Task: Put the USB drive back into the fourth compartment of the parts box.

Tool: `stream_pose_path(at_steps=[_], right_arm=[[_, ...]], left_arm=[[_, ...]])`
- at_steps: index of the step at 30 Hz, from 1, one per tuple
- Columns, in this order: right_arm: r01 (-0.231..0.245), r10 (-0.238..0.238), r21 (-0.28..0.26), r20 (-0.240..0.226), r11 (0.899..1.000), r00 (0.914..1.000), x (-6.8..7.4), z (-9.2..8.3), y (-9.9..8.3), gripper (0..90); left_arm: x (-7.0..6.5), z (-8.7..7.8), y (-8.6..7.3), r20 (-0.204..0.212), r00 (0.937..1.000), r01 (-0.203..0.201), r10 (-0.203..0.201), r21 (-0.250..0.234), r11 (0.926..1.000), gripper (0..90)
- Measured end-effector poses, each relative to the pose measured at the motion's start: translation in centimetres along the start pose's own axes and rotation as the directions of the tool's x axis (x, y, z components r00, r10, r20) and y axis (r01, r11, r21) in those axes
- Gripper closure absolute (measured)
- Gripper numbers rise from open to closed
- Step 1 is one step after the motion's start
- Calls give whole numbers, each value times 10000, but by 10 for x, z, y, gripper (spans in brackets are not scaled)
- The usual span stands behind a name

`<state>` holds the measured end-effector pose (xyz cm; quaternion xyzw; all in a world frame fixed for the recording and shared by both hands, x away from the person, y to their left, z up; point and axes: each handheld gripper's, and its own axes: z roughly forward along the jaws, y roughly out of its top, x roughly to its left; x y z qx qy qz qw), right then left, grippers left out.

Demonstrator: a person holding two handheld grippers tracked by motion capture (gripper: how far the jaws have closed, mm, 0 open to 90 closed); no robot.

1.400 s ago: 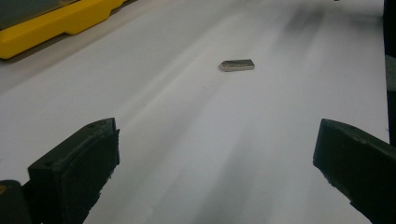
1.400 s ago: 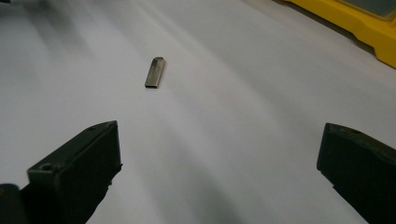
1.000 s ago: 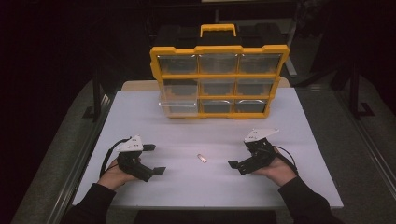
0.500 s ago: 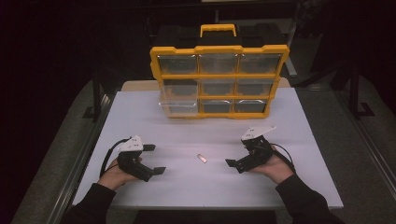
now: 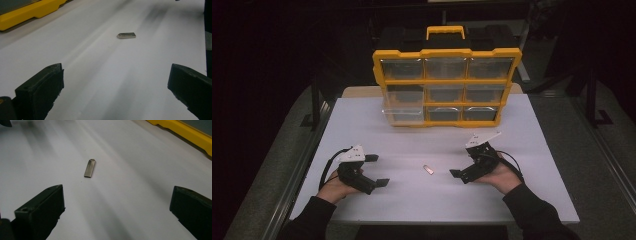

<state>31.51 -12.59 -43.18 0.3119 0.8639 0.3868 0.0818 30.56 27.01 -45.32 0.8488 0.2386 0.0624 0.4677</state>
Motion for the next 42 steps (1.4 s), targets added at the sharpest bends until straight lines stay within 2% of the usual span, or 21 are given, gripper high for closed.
stream_pose_path(at_steps=[18,25,42], right_arm=[[58,-53,292,-151,9996,9999,2,11,10,0],[130,-125,272,-192,9995,9997,2,13,15,0],[186,-179,304,-221,9994,9996,3,20,26,0]], left_arm=[[0,0,0,-47,10000,41,-41,-5,10000,0],[1,0,0,-34,9999,142,-142,24,9999,0],[1,1,0,21,10000,95,-96,69,9999,0]])
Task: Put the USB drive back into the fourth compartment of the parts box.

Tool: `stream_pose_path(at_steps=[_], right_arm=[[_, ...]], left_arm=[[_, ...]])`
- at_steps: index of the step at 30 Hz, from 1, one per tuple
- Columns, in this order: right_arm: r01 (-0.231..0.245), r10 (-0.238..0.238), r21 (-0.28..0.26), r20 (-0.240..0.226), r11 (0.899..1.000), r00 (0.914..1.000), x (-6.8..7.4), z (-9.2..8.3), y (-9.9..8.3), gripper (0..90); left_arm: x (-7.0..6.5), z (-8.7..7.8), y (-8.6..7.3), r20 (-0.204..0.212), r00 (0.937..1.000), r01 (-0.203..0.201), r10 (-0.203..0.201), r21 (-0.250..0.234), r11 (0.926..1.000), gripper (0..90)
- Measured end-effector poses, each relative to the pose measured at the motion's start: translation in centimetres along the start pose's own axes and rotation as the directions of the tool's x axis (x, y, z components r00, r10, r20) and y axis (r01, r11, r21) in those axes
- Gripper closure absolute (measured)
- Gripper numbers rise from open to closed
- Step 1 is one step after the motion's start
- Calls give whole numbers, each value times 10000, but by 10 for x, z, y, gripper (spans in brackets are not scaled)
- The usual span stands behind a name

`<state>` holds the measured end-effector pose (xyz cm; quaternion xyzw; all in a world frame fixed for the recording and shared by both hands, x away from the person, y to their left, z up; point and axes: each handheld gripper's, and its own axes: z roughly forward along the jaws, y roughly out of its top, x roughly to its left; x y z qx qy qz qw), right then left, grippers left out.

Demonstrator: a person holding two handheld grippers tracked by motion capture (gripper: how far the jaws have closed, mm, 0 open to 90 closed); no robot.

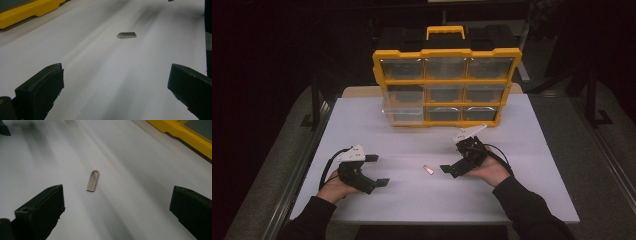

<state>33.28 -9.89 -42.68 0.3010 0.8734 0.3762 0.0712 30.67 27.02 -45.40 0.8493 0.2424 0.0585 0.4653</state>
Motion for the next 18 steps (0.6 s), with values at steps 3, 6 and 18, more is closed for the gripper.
stream_pose_path(at_steps=[3,6,18], right_arm=[[8,-8,-18,2,10000,10000,0,1,2,0],[30,-30,-34,9,10000,10000,0,2,4,0],[121,-121,-14,-1,9999,9999,1,7,11,0]], left_arm=[[0,0,0,2,10000,4,-4,-2,10000,0],[0,0,0,17,10000,8,-8,2,10000,0],[0,1,0,31,10000,-9,9,20,10000,0]])
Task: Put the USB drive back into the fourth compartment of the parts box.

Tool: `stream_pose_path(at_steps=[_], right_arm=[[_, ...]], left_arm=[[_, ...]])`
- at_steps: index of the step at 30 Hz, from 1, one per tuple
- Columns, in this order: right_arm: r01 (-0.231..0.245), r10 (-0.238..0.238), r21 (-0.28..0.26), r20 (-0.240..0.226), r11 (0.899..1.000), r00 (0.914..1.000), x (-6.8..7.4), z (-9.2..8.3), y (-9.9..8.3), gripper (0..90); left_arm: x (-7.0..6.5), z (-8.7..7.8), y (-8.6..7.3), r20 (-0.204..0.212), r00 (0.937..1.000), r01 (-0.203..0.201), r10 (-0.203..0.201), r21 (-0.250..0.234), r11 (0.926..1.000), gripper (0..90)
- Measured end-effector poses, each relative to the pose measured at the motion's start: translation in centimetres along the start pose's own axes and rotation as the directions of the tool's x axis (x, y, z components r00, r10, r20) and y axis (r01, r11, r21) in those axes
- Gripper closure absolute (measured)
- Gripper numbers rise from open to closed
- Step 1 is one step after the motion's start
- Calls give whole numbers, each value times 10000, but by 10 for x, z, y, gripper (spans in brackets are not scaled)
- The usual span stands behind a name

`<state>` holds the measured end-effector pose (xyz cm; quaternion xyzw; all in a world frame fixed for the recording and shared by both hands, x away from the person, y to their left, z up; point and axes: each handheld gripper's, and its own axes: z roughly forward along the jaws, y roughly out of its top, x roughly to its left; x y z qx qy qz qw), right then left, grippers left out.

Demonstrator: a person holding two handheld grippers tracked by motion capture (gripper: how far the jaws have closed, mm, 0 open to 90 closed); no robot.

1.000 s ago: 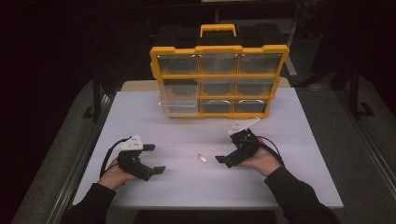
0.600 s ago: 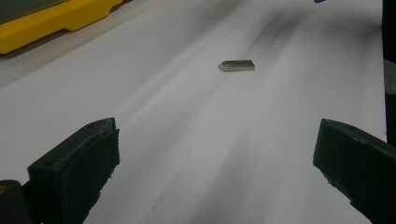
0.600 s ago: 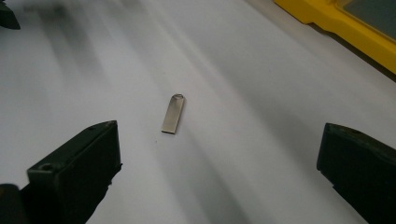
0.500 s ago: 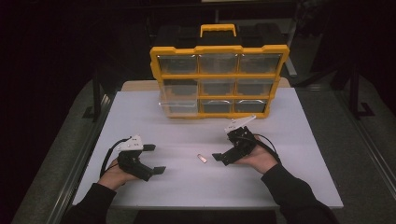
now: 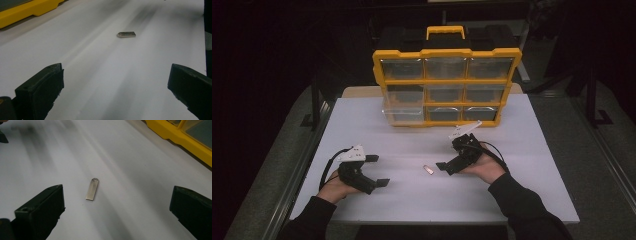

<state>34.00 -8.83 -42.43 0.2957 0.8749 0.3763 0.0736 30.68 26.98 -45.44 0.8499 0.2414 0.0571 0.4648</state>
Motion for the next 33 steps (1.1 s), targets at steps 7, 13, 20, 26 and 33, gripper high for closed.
stream_pose_path(at_steps=[7,13,20,26,33], right_arm=[[-14,14,-14,-21,10000,10000,0,4,3,0],[-22,22,18,-52,10000,10000,1,7,6,0],[19,-19,6,-87,10000,10000,1,11,10,0],[34,-34,32,-114,10000,9999,2,14,12,0],[84,-83,47,-159,10000,9998,3,19,17,0]], left_arm=[[0,0,0,-11,10000,-8,8,17,10000,0],[0,0,0,-9,10000,14,-14,0,10000,0],[0,0,0,-11,10000,32,-32,-19,10000,0],[0,0,0,-5,10000,37,-37,-29,10000,0],[1,0,0,13,10000,58,-58,-42,10000,0]])
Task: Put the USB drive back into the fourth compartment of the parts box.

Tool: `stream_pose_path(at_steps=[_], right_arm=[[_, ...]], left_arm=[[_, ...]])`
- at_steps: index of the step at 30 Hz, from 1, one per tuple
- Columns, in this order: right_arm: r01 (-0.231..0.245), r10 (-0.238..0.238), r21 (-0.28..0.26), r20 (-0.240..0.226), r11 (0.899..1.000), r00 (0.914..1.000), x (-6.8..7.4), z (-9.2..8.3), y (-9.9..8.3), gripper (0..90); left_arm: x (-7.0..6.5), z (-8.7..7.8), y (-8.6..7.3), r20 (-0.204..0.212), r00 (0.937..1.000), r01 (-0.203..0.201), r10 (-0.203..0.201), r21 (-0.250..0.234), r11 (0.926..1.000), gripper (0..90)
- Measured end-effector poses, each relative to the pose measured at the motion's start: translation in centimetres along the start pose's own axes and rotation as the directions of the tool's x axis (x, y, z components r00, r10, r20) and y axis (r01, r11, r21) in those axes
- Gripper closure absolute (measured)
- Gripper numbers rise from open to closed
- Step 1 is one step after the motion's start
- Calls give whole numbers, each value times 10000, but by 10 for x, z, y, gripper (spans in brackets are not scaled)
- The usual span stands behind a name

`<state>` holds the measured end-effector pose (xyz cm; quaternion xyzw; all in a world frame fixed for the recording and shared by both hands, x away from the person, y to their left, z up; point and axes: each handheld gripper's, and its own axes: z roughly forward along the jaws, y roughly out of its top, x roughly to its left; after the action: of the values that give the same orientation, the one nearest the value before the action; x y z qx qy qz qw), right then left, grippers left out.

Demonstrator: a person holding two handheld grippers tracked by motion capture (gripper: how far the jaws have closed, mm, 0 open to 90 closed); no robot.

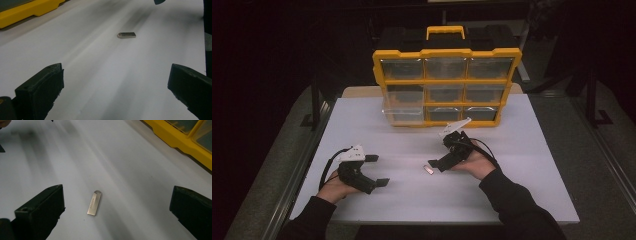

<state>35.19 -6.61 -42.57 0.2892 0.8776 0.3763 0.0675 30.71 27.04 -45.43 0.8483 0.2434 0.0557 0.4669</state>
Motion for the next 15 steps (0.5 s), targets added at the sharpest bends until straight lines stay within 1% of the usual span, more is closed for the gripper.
stream_pose_path(at_steps=[9,11,15], right_arm=[[28,-28,11,-35,10000,10000,1,5,4,0],[8,-8,-10,-88,10000,10000,2,9,7,0],[-9,9,22,-113,10000,9999,2,11,8,0]], left_arm=[[0,0,0,22,10000,39,-39,-37,10000,0],[0,0,0,28,10000,56,-56,-49,10000,0],[1,0,0,38,9999,103,-103,-74,9999,0]])
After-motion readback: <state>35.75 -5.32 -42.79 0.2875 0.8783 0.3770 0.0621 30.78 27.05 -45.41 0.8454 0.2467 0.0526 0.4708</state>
